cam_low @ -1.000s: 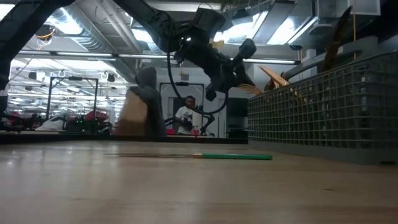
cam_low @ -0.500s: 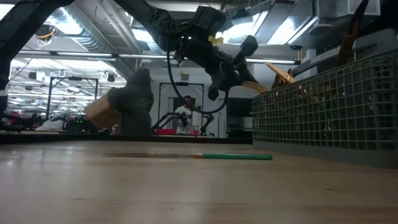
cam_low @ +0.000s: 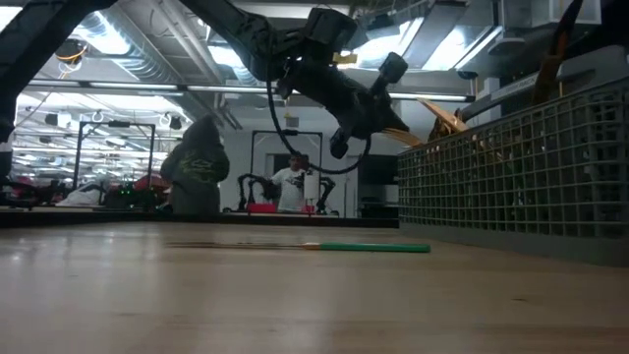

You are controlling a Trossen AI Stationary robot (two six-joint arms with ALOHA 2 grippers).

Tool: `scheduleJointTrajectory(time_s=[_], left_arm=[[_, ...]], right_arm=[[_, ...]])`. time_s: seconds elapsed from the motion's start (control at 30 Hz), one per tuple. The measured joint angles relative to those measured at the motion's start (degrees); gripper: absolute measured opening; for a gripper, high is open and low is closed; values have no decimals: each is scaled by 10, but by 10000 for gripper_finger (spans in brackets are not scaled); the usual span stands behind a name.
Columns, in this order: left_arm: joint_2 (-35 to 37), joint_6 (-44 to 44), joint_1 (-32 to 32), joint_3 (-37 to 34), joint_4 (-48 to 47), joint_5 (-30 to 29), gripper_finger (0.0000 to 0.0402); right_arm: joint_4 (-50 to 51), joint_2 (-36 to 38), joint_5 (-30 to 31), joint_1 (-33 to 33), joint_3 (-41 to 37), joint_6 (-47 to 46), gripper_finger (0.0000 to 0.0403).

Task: Sort silverware
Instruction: Put the spoon into the top section of the basket

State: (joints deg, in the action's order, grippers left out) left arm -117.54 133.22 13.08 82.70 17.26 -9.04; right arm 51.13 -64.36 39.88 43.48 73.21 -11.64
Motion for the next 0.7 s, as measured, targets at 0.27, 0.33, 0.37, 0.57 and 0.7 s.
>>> scheduleJointTrajectory(time_s=[0.27,0.33,0.37,0.57,0.7], left_arm=[[0,-133,-3,0,-1,-4,15],[0,-133,-3,0,-2,-3,15],[0,-130,-3,0,-3,-2,15],[0,-146,-5,0,-3,-2,15],[0,-177,-7,0,-5,-3,15]], right_arm=[[-1,0,0,0,0,0,131],[-1,0,0,0,0,0,131],[-1,0,0,0,0,0,131],[-5,0,0,0,0,0,131],[-35,0,0,0,0,-12,131]])
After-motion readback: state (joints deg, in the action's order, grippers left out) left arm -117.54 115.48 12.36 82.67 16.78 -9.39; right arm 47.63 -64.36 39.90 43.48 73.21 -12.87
